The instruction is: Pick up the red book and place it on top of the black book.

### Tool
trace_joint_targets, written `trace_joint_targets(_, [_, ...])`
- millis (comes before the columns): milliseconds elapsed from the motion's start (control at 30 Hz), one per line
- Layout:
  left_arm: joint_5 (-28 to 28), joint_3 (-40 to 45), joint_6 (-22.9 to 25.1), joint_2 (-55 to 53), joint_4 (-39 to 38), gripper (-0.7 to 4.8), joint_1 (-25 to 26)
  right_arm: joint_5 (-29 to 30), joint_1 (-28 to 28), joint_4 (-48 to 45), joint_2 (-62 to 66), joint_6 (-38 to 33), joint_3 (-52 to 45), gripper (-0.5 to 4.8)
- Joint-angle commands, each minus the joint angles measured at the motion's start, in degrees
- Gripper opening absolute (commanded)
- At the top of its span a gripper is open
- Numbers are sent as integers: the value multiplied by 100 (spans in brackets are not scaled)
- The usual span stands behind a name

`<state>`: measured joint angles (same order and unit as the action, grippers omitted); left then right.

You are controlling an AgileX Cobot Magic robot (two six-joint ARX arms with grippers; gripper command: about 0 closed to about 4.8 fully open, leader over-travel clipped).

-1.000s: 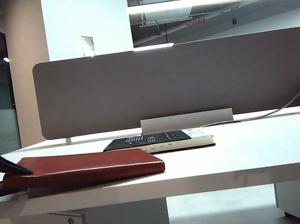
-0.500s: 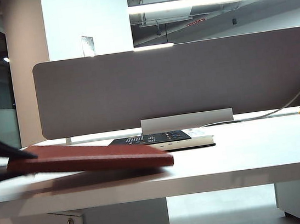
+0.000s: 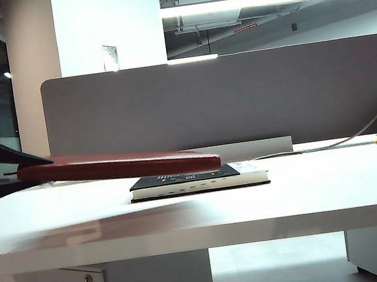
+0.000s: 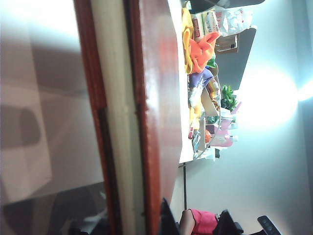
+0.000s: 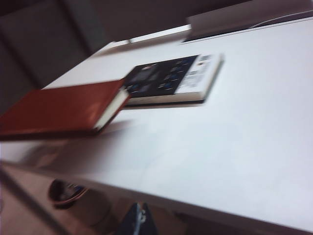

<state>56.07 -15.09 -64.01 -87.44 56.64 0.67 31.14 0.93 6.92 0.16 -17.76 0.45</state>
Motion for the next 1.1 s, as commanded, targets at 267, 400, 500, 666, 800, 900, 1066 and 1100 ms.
trace_joint_targets(267, [195,-791,13,44,-105,-6,-431,-472,-1172,-59,0,-44,-15,-5])
trace_joint_targets(400, [195,-1034,11,42,-315,-6,-417,-634,-1530,-57,0,-42,-15,-5])
trace_joint_targets(500, [236,-1257,129,42,-651,-6,-398,-785,-1674,-55,0,-42,-15,-5])
trace_joint_targets(666, [339,-1659,205,-114,-986,-6,-398,-918,-1725,-55,0,-42,-15,-5])
trace_joint_targets(800, [468,-1976,203,-468,-1099,-6,-400,-918,-1725,-52,0,-42,-15,-5])
trace_joint_targets(900, [485,-2175,203,-719,-1119,-6,-404,-916,-1725,-52,0,-42,-15,-5])
trace_joint_targets(1066, [706,-2577,136,-1110,-1115,-6,-402,-916,-1725,-50,0,-42,-15,-5])
trace_joint_targets(1100, [702,-2638,131,-1139,-1115,-6,-404,-916,-1725,-52,0,-42,-15,-5])
